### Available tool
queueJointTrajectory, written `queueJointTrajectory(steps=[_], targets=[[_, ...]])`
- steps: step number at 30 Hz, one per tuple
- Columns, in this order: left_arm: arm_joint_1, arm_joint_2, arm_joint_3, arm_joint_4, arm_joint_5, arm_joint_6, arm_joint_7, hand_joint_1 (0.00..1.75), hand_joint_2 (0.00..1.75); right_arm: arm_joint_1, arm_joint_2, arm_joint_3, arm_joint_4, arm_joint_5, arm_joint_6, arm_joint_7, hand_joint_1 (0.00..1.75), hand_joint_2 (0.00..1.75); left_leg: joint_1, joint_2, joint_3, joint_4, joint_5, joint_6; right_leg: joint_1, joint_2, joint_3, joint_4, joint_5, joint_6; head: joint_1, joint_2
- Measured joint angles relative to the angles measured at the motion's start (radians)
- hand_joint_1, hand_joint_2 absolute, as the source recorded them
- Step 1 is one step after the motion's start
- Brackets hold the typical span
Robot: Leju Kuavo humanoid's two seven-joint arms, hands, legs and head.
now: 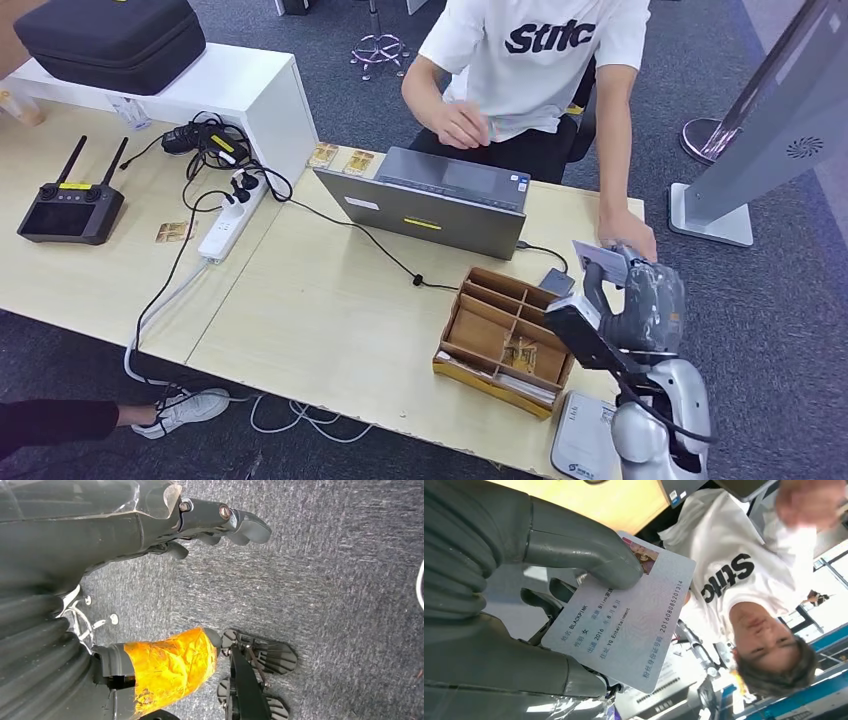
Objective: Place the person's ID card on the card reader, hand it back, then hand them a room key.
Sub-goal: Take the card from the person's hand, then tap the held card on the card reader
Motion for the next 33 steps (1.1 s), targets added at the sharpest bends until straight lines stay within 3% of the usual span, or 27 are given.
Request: queueJointTrajectory(steps=[9, 14, 20, 26, 33], targets=[[0.000, -0.009, 0.023, 0.000, -0.001, 0.007, -0.002, 0.00, 1.75, 0.097, -0.006, -0.043, -0.096, -0.088, 0.021, -0.024, 1.75, 1.75, 0.000, 0.000, 0.001, 0.000, -0.001, 0.000, 0.000, 0.000, 0.000, 0.000, 0.000, 0.000, 0.000, 0.000], [0.004, -0.021, 0.059, 0.000, 0.003, 0.016, -0.011, 0.00, 1.75, 0.245, -0.006, -0.135, -0.161, -0.249, 0.058, -0.121, 1.75, 1.75, 0.000, -0.002, 0.000, 0.000, -0.001, 0.000, 0.000, -0.002, 0.000, 0.000, -0.001, 0.001, 0.000, 0.000], [0.006, -0.037, 0.106, -0.005, 0.000, 0.023, -0.040, 0.00, 1.75, 0.375, -0.005, -0.249, -0.167, -0.261, 0.118, -0.183, 1.75, 1.75, 0.000, -0.002, 0.000, 0.000, -0.003, 0.000, 0.000, -0.001, 0.000, -0.001, -0.002, 0.001, 0.000, 0.000], [0.005, -0.044, 0.143, -0.011, -0.035, 0.018, -0.054, 0.00, 1.75, 0.386, -0.003, -0.290, -0.082, -0.219, 0.183, -0.183, 1.75, 1.75, 0.000, 0.000, 0.000, 0.000, -0.002, 0.000, 0.000, -0.001, 0.001, -0.001, -0.002, 0.001, 0.000, 0.000], [0.002, -0.043, 0.167, -0.011, -0.062, 0.001, -0.062, 0.00, 1.75, 0.372, -0.001, -0.261, 0.052, -0.153, 0.184, -0.159, 1.75, 1.75, 0.000, 0.000, 0.000, 0.000, -0.002, 0.000, 0.001, -0.001, 0.001, 0.000, -0.001, 0.000, 0.000, 0.000]])
